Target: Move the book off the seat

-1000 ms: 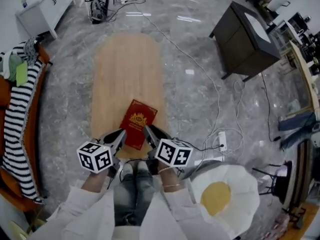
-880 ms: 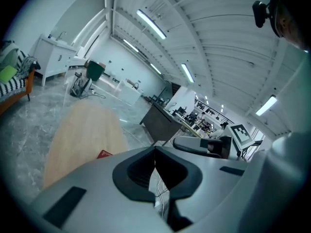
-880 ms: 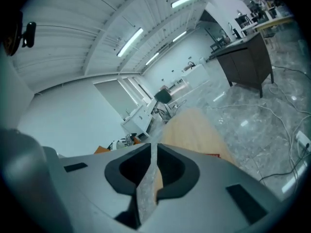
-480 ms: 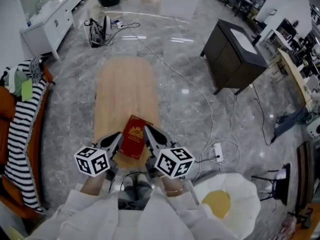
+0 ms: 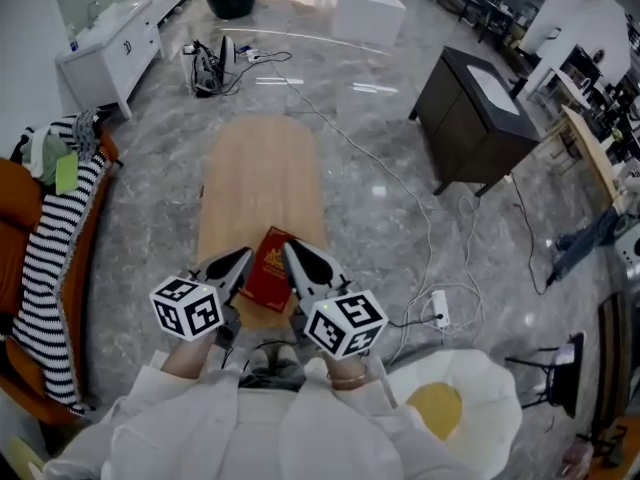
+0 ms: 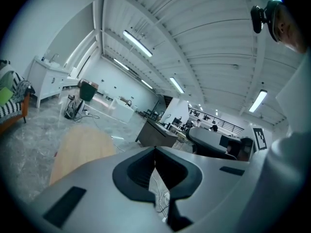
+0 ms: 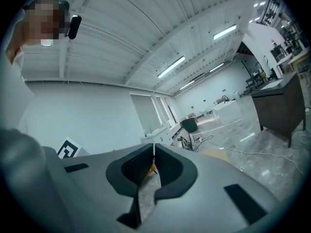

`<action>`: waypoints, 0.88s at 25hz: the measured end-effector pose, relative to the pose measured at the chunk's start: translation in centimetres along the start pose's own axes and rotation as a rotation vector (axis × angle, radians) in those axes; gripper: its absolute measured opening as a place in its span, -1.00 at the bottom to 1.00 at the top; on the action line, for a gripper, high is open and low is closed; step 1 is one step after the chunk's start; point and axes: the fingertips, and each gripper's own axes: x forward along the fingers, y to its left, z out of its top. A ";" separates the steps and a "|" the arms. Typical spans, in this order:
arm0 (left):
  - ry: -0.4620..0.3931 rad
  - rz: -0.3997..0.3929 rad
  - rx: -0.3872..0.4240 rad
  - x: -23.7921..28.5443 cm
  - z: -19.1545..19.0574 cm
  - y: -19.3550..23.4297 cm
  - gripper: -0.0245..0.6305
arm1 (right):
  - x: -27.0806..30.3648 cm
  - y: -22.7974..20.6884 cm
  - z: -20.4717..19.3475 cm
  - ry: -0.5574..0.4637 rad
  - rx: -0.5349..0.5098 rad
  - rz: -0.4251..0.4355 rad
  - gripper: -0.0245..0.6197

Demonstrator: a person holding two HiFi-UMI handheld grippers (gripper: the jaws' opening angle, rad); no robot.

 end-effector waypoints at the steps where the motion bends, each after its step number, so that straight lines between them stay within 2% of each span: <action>1: 0.000 -0.001 0.004 -0.1 0.0 -0.2 -0.91 | 0.0 0.1 -0.1 -0.002 0.007 -0.002 -0.86; 9: -0.006 -0.013 0.037 -0.4 0.1 -1.1 -0.91 | -0.3 1.1 -1.0 -0.012 0.030 -0.006 -0.86; 19: -0.003 -0.009 0.031 -0.1 -0.2 -1.0 -0.91 | 0.0 0.9 -1.5 0.032 0.026 -0.018 -0.89; 22: 0.013 -0.005 0.058 0.1 -0.2 -0.9 -0.91 | 0.2 0.8 -1.7 0.042 0.030 -0.025 -0.89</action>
